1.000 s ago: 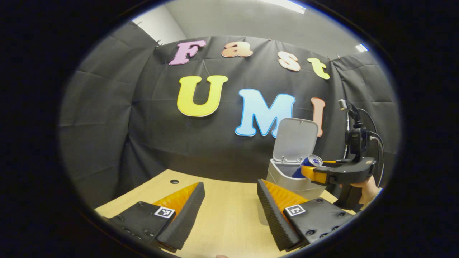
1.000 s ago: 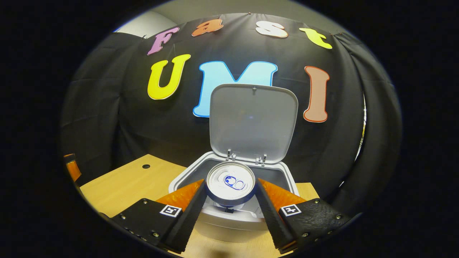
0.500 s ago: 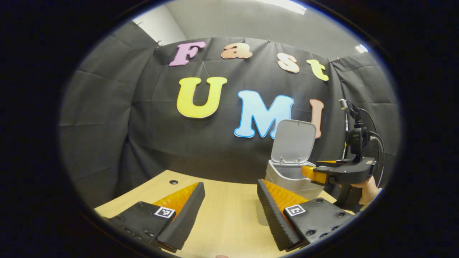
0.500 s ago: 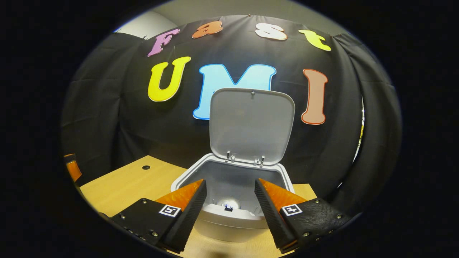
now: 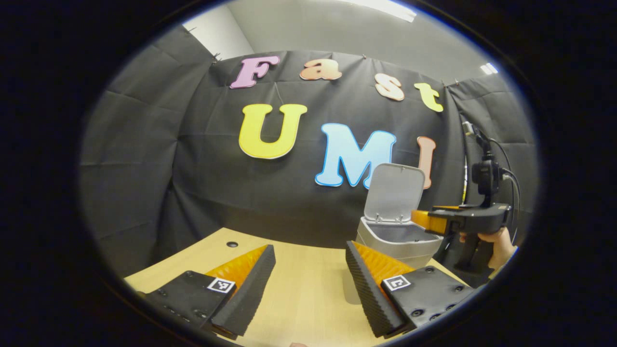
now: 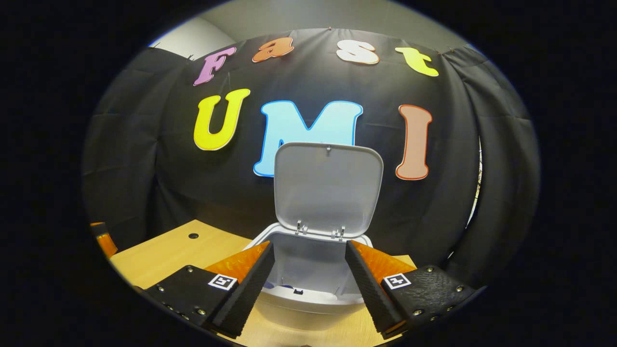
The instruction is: Press the lid of the desktop garbage bin to open it, pick up the crumpled paper on the desktop and throw it into the bin, then pick up the pop can on the desktop and drop it into the bin, and finally close the garbage bin lid.
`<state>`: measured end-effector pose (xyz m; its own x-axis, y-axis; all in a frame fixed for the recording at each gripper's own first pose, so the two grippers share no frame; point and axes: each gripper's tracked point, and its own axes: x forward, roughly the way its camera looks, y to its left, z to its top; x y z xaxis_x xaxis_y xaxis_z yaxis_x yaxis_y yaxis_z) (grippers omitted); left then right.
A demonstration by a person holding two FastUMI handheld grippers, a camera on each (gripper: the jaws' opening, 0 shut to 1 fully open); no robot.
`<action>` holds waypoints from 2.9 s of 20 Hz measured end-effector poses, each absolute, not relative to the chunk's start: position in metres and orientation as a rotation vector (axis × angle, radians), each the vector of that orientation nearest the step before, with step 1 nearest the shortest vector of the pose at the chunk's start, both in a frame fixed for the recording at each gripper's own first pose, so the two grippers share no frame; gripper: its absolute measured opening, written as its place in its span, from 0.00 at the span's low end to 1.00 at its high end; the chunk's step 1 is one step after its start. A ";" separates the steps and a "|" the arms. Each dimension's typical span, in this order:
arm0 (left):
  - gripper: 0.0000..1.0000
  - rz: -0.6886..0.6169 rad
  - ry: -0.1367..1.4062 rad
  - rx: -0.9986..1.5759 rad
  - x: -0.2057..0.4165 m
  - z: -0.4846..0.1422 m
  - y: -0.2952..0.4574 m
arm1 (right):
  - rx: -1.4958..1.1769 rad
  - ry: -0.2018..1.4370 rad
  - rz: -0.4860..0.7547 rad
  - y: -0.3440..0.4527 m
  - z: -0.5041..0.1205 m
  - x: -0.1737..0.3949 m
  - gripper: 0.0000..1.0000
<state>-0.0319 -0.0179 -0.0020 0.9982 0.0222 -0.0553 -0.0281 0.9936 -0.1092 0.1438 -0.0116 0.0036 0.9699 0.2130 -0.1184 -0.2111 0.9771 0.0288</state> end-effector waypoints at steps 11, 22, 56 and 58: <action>0.96 -0.008 0.038 -0.092 -0.025 0.002 -0.019 | 0.039 0.029 0.156 -0.023 0.074 0.184 0.95; 0.96 0.004 0.043 -0.100 -0.019 0.001 -0.012 | 0.022 -0.011 0.146 -0.012 0.115 0.225 0.93; 0.96 0.037 0.044 -0.150 -0.015 -0.010 -0.021 | 0.113 0.011 0.135 -0.015 0.115 0.270 0.95; 0.96 0.037 0.043 -0.151 -0.018 -0.010 -0.020 | 0.104 0.014 0.141 -0.013 0.111 0.263 0.95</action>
<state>-0.0180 -0.0203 -0.0099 0.9984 0.0337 -0.0460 -0.0402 0.9880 -0.1492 0.2625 -0.0130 0.1110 0.9900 0.1408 -0.0063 -0.1393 0.9847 0.1047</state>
